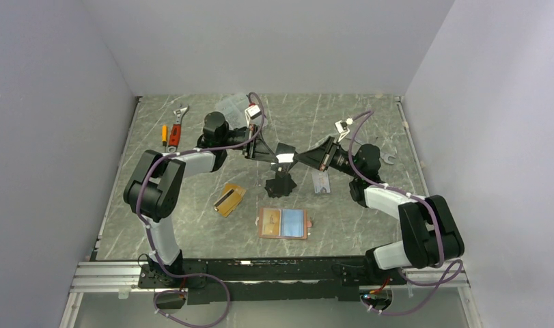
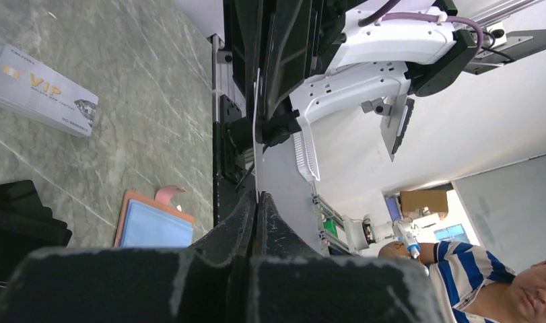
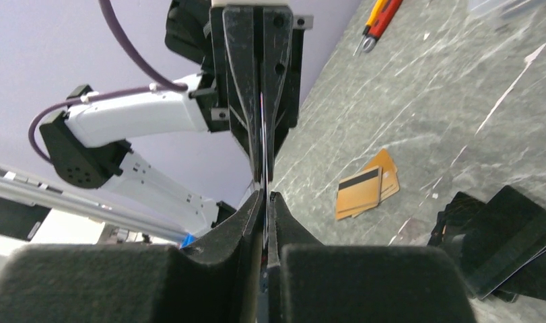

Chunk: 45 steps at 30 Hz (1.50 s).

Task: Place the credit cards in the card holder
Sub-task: Place the credit card at the center of the board.

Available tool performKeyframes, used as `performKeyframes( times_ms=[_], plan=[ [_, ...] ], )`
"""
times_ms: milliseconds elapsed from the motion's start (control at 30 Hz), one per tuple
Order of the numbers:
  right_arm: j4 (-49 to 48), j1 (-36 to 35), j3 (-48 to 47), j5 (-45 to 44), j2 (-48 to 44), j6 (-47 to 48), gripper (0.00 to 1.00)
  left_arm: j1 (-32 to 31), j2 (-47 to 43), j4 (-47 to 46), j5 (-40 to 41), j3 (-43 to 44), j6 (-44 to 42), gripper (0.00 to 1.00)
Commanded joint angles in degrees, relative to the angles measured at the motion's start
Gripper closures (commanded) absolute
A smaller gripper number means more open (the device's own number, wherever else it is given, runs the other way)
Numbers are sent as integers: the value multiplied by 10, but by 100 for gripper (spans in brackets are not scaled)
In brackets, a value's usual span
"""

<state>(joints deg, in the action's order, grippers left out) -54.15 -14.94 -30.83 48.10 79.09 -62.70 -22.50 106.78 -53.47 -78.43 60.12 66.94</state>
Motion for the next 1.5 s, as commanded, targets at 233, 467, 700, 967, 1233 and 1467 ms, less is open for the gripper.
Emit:
performKeyframes(
  times_ms=[233, 467, 700, 967, 1233, 1467],
  plan=[
    [-134, -2, 20, 44, 29, -56, 95, 11, -1, -42, 15, -5, 4, 100],
    [-114, -2, 18, 19, 16, -43, 76, 12, -6, -37, 16, -9, 1, 100],
    [-57, -3, -1, -8, 10, -18, 66, 12, -6, -49, 16, -8, 10, 100],
    [-100, -3, -8, -19, 41, -41, 72, 11, -9, -40, 16, -9, 5, 100],
    [-185, -3, -13, -12, 83, -101, 96, 11, 3, -64, 15, -5, 24, 100],
    [-53, 3, 19, -34, 35, -28, 100, 13, 6, 55, 27, -6, -58, 95]
  ],
)
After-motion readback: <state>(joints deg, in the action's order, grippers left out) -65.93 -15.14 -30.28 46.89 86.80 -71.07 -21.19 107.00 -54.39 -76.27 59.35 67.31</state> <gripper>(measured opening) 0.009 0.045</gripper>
